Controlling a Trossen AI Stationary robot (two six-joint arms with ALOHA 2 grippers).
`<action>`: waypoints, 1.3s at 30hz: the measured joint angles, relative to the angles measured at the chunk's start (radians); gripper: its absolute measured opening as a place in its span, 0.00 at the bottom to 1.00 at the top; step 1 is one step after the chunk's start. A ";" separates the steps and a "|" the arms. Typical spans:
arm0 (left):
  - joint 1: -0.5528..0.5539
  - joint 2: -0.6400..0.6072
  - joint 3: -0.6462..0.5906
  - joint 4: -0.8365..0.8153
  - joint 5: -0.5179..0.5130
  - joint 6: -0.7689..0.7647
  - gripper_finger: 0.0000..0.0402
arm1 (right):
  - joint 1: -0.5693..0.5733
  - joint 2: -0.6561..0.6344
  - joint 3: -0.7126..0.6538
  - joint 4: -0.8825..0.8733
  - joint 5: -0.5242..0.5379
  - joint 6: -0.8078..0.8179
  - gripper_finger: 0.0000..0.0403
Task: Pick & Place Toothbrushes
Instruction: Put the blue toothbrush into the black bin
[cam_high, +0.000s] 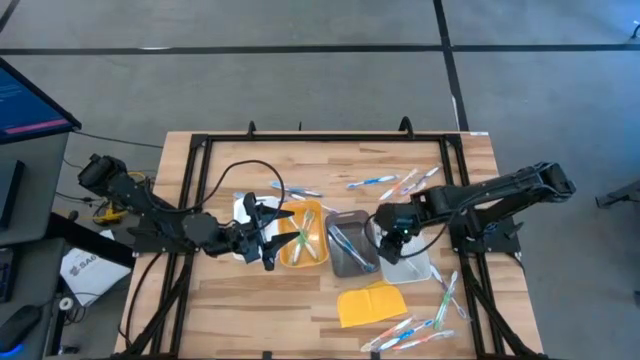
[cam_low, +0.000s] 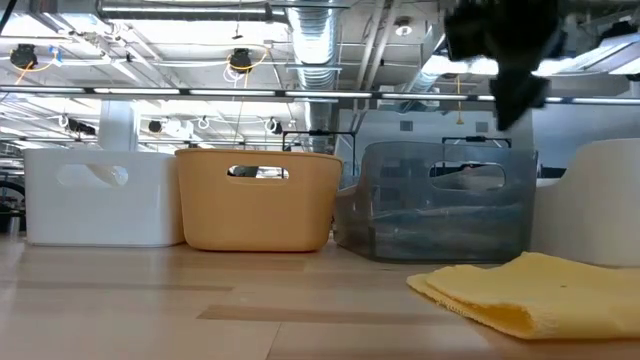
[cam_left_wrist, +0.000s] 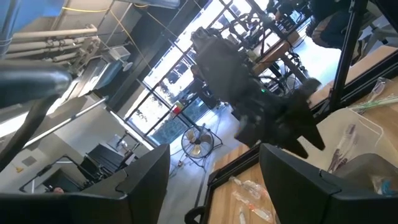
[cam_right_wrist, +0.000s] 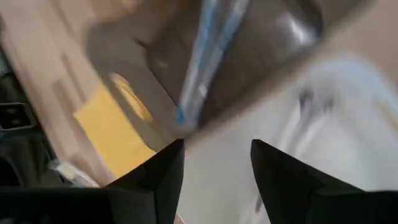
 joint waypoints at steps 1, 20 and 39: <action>0.000 0.000 0.000 0.001 0.001 0.006 0.60 | -0.010 0.000 0.020 -0.001 0.000 -0.048 0.45; 0.039 -0.051 0.001 0.022 0.002 -0.198 0.59 | -0.284 -0.013 0.227 0.528 -0.075 -0.870 0.45; 0.368 -0.044 0.000 -0.131 0.425 -0.677 0.59 | -0.782 -0.297 -0.179 0.833 -0.503 -0.535 0.44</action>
